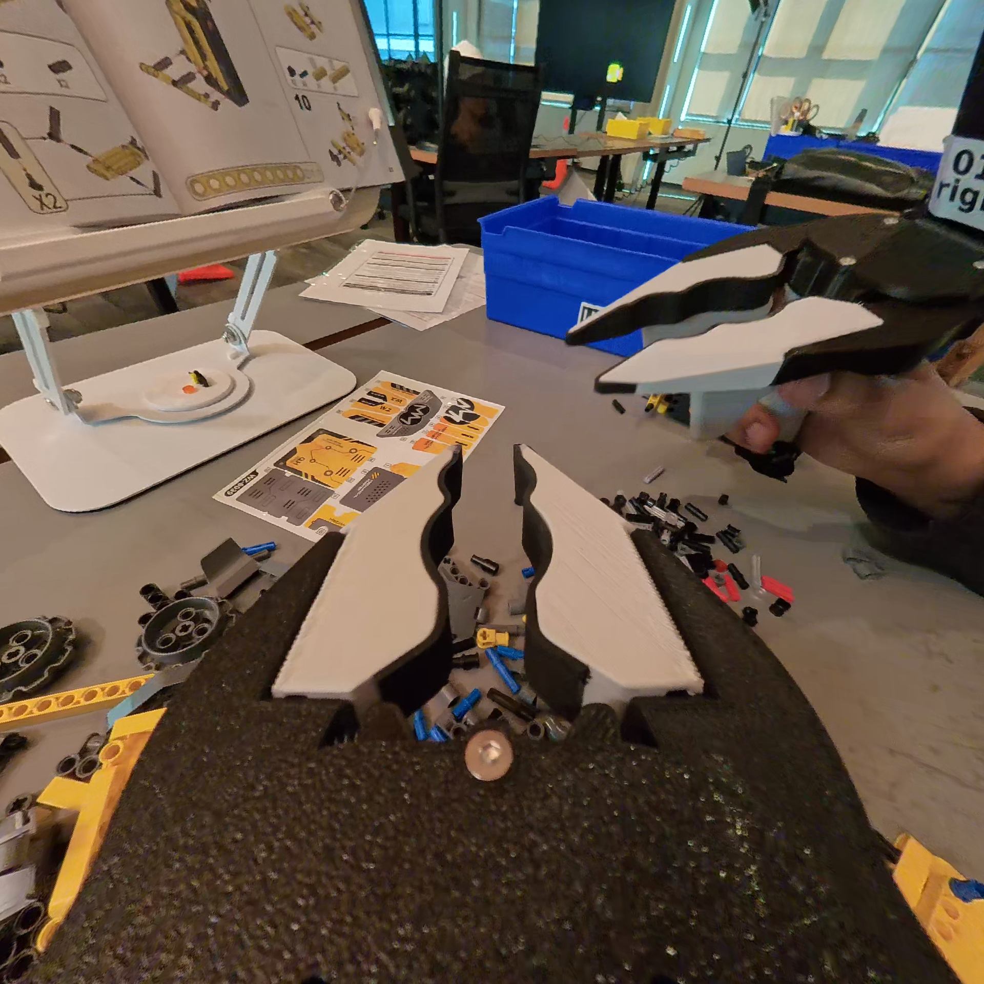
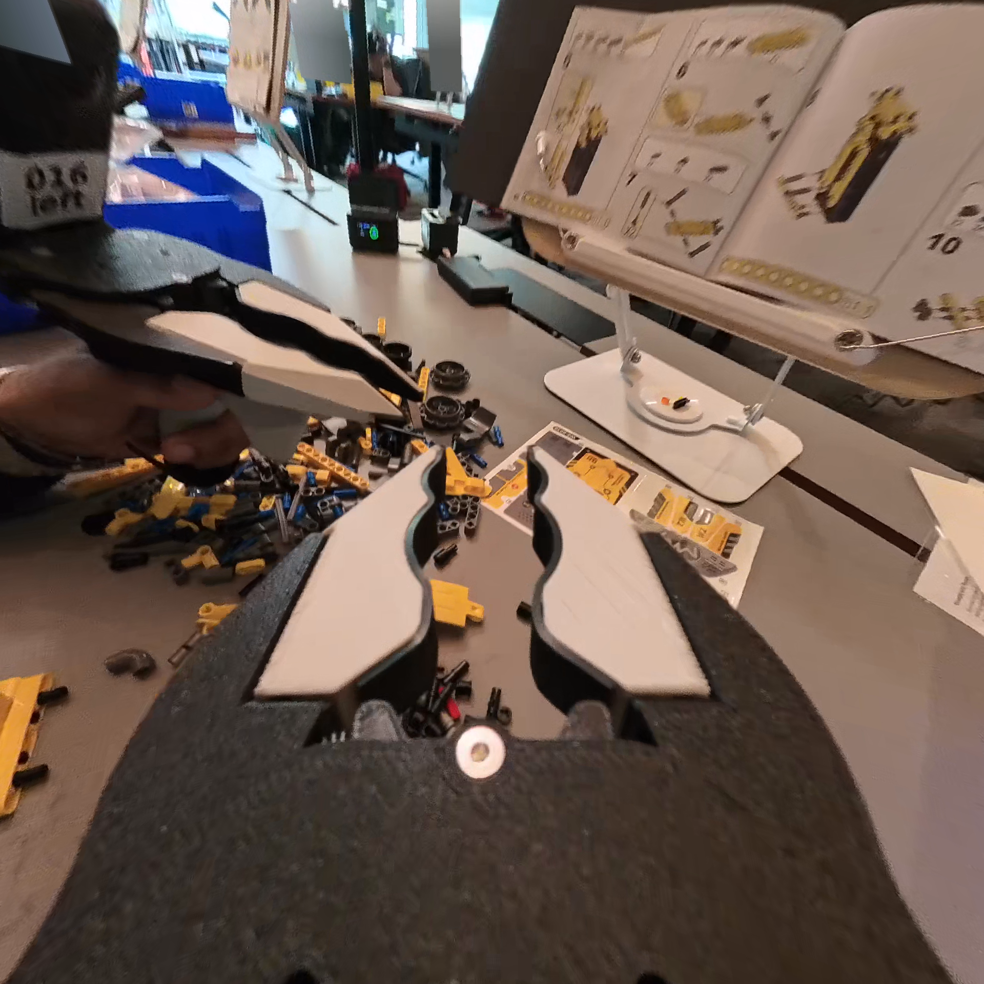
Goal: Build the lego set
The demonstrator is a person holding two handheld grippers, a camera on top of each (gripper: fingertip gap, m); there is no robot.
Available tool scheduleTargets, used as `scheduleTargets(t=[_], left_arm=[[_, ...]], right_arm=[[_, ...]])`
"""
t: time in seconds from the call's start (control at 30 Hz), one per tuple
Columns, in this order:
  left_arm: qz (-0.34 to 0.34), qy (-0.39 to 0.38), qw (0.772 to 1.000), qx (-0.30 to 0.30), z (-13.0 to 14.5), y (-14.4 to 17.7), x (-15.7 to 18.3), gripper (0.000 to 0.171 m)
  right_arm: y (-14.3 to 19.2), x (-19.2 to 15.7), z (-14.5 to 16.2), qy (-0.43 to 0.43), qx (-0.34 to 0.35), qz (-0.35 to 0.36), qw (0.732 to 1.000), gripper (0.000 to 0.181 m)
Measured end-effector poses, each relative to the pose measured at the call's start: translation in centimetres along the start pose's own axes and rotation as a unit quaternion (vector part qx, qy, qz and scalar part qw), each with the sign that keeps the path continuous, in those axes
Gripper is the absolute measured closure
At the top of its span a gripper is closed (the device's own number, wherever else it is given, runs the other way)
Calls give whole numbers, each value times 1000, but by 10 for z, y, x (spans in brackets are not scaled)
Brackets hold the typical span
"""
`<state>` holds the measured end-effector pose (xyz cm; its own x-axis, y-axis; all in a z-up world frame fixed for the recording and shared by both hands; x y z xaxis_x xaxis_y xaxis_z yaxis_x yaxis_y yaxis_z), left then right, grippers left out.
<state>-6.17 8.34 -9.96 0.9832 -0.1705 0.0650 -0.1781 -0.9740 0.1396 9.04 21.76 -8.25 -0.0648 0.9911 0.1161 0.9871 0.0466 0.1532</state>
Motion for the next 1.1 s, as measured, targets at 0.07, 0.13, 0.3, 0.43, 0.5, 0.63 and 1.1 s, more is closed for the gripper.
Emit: scheduleTargets(t=[0.07, 0.13, 0.3, 0.43, 0.5, 0.63, 1.1], left_arm=[[-3, 2, 1000, 0, 0, 0, -2, 153], [-2, 8, 1000, 1, 0, 0, -3, 153], [-4, 8, 1000, 1, 1, 1, -5, 153], [0, 12, 1000, 0, 2, 0, -4, 153], [3, 12, 1000, -3, 3, -1, -4, 153], [4, 6, 1000, -6, 4, -2, -1, 153], [13, 10, 1000, -15, 7, -5, 1, 153]], right_arm=[[4, 3, -2, -17, 21, -7, 1000, 151], [7, 3, -6, -57, 59, -53, 995, 152], [14, 8, -9, -142, 126, -129, 973, 152], [13, 6, -8, -121, 117, -114, 979, 152], [9, 3, -6, -120, 105, -120, 980, 152], [0, -3, 3, -124, 74, -133, 981, 152], [-9, -10, 11, -115, 36, -141, 983, 152]])
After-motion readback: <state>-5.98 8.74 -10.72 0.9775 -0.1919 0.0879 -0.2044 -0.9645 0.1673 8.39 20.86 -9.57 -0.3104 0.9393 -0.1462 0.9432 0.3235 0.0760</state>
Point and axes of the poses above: each gripper's, where its closed fingertips meet, y back along the fingers, z out of its underside, x = y × z across the jaws, the point moved 10 cm from there along y, back along the fingers, and after that the axes turned 3 degrees about x, right-handed, at the moved point
